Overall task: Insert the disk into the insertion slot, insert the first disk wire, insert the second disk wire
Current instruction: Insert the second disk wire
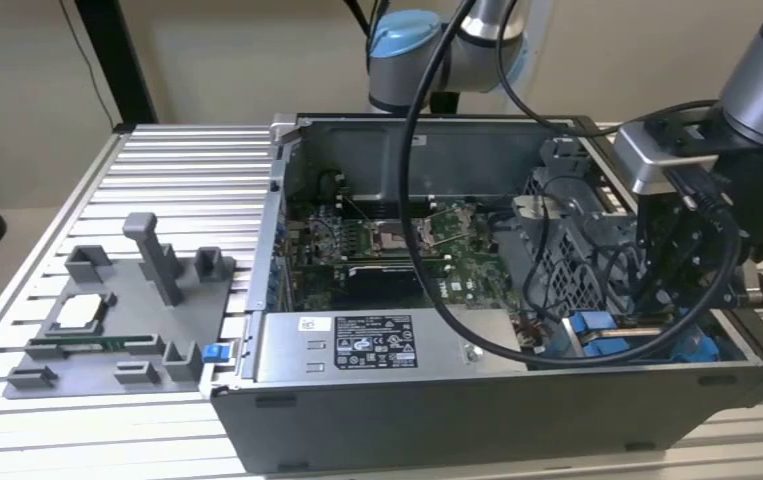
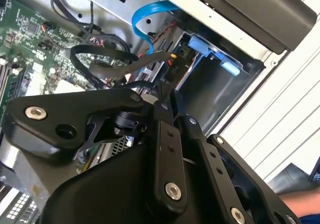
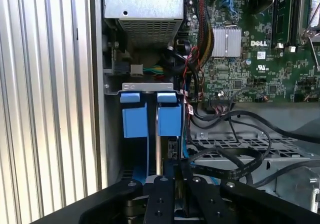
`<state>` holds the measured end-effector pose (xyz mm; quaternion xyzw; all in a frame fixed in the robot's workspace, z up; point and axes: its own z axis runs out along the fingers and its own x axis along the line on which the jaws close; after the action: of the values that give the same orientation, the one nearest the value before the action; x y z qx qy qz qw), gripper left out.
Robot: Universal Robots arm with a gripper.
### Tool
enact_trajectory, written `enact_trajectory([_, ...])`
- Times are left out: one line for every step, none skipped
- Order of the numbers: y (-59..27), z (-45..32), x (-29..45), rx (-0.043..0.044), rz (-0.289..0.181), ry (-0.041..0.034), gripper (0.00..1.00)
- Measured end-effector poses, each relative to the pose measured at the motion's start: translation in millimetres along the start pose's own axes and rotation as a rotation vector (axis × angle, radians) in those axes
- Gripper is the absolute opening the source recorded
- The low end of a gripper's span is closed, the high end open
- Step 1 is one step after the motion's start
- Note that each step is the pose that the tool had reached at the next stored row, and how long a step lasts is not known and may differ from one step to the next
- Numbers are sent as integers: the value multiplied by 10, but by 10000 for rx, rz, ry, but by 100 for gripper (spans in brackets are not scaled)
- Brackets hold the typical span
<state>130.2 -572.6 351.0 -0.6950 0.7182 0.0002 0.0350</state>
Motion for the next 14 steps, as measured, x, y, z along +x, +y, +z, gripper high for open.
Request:
enact_trajectory([-2,4,0,0,0,1,0])
enact_trajectory([-3,7,0,0,0,1,0])
enact_trajectory([-5,12,0,1,0,-1,0])
enact_trajectory([-5,17,0,1,1,-1,0])
enact_trajectory([-6,20,1,1,0,0,0])
enact_trajectory([-7,24,1,1,0,1,0])
enact_trajectory([-7,27,1,1,0,1,0])
enact_trajectory([-7,30,1,1,0,1,0])
enact_trajectory([-7,34,1,1,1,0,0])
enact_trajectory([-7,38,1,1,0,0,0])
enact_trajectory([-7,41,1,1,1,-1,0])
enact_trajectory([-6,45,1,1,2,0,0])
enact_trajectory([-6,50,0,1,2,-1,0])
enact_trajectory([-6,53,0,1,3,0,0])
